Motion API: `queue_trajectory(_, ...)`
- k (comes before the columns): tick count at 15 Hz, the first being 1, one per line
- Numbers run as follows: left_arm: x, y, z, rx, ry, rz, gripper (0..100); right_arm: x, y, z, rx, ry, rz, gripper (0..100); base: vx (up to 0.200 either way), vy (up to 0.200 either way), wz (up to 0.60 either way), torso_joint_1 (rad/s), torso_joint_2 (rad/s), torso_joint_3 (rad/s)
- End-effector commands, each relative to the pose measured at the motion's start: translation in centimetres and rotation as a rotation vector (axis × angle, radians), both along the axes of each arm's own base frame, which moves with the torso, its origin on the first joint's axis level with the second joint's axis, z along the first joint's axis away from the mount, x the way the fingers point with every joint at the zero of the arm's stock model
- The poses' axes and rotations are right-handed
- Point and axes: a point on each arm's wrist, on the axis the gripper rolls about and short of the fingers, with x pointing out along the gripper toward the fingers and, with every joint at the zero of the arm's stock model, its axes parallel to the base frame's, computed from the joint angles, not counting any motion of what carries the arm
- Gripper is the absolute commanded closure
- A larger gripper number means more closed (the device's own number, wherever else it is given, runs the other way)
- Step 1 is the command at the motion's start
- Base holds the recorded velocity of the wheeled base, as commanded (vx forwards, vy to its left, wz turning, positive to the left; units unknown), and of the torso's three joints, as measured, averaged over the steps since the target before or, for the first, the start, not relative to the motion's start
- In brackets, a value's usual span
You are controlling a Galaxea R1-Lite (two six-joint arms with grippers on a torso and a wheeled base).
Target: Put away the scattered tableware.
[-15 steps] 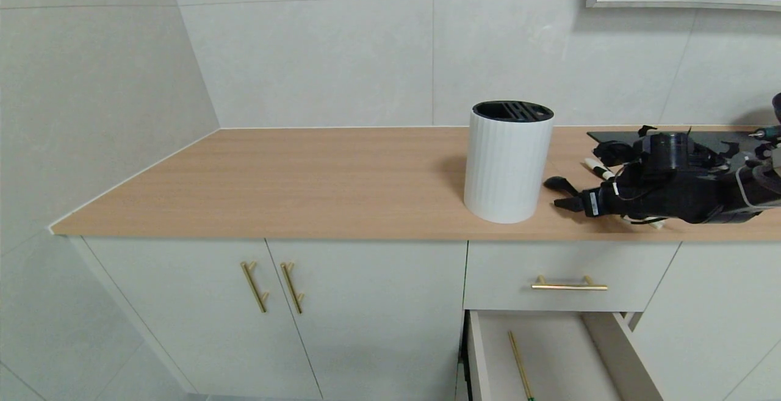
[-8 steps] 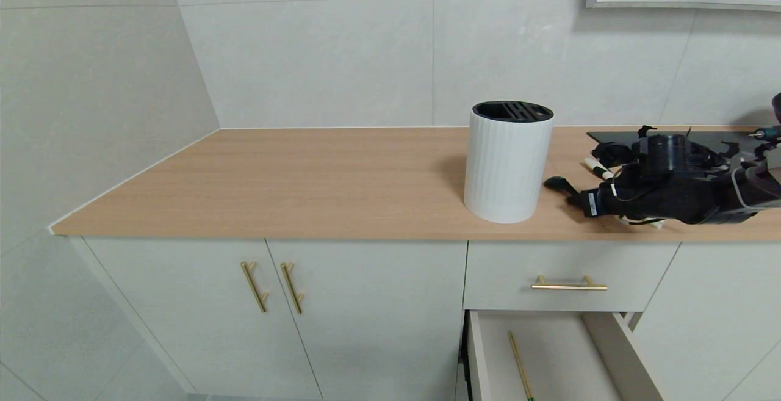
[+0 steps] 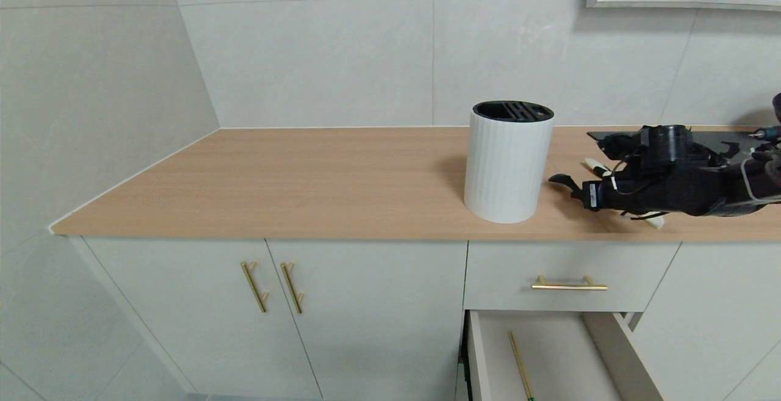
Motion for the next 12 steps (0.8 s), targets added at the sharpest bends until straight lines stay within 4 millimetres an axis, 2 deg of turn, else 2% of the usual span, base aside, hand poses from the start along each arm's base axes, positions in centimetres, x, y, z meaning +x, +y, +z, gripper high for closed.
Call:
queue_trajectory(1, 0.0, 0.0, 0.0, 0.0, 0.0, 0.0, 0, -3.7, 0.6, 4.0, 0.012, 0.002, -0.08, 100, 0.0, 0.0, 0.0, 0.0, 0.0, 0.0)
queue_trajectory(3, 0.0, 0.0, 0.0, 0.0, 0.0, 0.0, 0, -8.3, 0.4, 6.0, 0.04, 0.0, -0.1, 100, 0.0, 0.0, 0.0, 0.0, 0.0, 0.0)
queue_trajectory(4, 0.0, 0.0, 0.0, 0.0, 0.0, 0.0, 0, -10.8, 0.4, 6.1, 0.045, 0.019, -0.094, 100, 0.0, 0.0, 0.0, 0.0, 0.0, 0.0)
queue_trajectory(6, 0.0, 0.0, 0.0, 0.0, 0.0, 0.0, 0, -13.8, 0.5, 6.5, 0.063, 0.023, -0.069, 100, 0.0, 0.0, 0.0, 0.0, 0.0, 0.0)
queue_trajectory(7, 0.0, 0.0, 0.0, 0.0, -0.002, 0.0, 0, -16.0, 0.5, 6.1, 0.08, 0.045, -0.054, 100, 0.0, 0.0, 0.0, 0.0, 0.0, 0.0)
queue_trajectory(8, 0.0, 0.0, 0.0, 0.0, -0.002, 0.0, 0, -17.3, 0.5, 5.6, 0.078, 0.06, -0.051, 100, 0.0, 0.0, 0.0, 0.0, 0.0, 0.0)
queue_trajectory(9, 0.0, 0.0, 0.0, 0.0, -0.002, 0.0, 0, -17.7, 0.5, 5.5, 0.078, 0.063, -0.049, 100, 0.0, 0.0, 0.0, 0.0, 0.0, 0.0)
queue_trajectory(10, 0.0, 0.0, 0.0, 0.0, 0.0, 0.0, 0, -19.5, 1.1, 4.8, 0.076, 0.087, -0.024, 100, 0.0, 0.0, 0.0, 0.0, 0.0, 0.0)
queue_trajectory(12, 0.0, 0.0, 0.0, 0.0, -0.002, 0.0, 0, -20.7, 1.6, 3.6, 0.071, 0.126, -0.003, 100, 0.0, 0.0, 0.0, 0.0, 0.0, 0.0)
